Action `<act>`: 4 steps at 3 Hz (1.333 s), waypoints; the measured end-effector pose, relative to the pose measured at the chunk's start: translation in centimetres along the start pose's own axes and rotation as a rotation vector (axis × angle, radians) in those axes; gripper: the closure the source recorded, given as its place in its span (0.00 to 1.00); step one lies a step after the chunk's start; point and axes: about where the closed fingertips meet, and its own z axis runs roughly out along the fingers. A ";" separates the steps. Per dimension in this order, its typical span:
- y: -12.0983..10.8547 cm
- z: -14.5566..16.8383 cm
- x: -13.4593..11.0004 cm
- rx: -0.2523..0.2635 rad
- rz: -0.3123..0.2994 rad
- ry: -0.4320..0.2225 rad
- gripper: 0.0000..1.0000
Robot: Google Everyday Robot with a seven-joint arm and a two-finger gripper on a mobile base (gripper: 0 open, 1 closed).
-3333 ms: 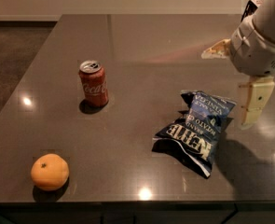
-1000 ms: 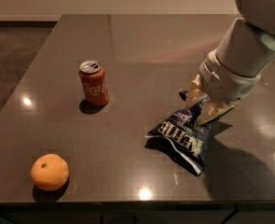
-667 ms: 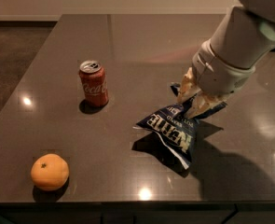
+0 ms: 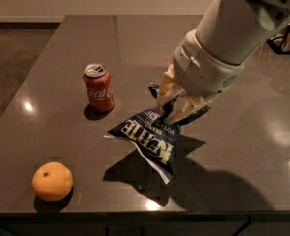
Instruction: Move blue chip bag near orange
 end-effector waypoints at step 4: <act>-2.0 4.9 -6.2 -0.026 -0.097 -0.048 0.59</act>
Offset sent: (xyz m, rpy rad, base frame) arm -0.0216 0.0715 -0.0262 0.0061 0.0419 0.1292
